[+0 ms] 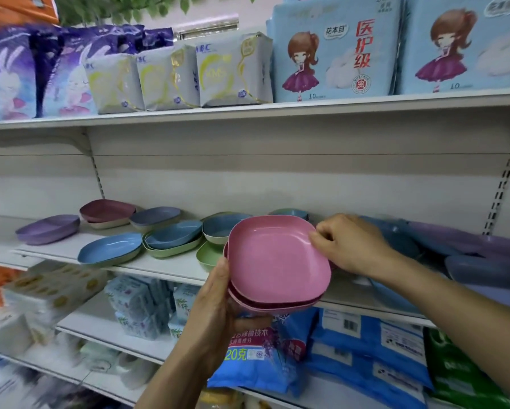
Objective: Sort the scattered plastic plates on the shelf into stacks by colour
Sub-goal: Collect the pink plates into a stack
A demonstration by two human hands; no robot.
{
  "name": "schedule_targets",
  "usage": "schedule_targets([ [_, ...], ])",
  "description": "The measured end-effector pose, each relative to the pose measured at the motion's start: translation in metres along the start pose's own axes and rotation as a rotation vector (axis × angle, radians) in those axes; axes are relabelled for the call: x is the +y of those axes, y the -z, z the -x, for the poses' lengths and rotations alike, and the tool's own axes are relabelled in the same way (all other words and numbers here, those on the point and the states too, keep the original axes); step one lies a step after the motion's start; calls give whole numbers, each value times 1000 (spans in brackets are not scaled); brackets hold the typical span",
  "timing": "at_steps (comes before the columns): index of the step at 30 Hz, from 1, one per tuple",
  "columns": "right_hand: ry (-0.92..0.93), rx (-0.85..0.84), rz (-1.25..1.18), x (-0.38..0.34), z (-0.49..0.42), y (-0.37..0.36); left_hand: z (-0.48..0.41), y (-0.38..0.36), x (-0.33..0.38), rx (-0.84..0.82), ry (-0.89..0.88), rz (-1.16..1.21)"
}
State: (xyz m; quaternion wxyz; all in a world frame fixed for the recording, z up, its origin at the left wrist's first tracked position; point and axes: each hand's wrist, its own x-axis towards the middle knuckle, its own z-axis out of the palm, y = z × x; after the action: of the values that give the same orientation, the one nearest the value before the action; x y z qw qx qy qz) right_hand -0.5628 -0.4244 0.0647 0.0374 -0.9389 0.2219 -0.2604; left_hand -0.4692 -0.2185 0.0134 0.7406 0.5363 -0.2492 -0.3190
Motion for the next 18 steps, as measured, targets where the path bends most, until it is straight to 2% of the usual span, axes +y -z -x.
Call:
schedule_targets([
  [5, 19, 9, -22, -4, 4, -3, 0, -2, -2, 61, -2, 55],
  [9, -319, 84, -67, 36, -16, 20, -2, 4, -1, 117, 3, 110],
  [12, -452, -100, 47, 74, -14, 16, -3, 12, -2, 151, -3, 92],
  [15, -539, -325, 3, 89, -6, -4, -4, 16, -7, 172, -2, 78],
  [18, -598, -368, -40, 88, -6, -15, -4, 19, -12, 185, -6, 61],
])
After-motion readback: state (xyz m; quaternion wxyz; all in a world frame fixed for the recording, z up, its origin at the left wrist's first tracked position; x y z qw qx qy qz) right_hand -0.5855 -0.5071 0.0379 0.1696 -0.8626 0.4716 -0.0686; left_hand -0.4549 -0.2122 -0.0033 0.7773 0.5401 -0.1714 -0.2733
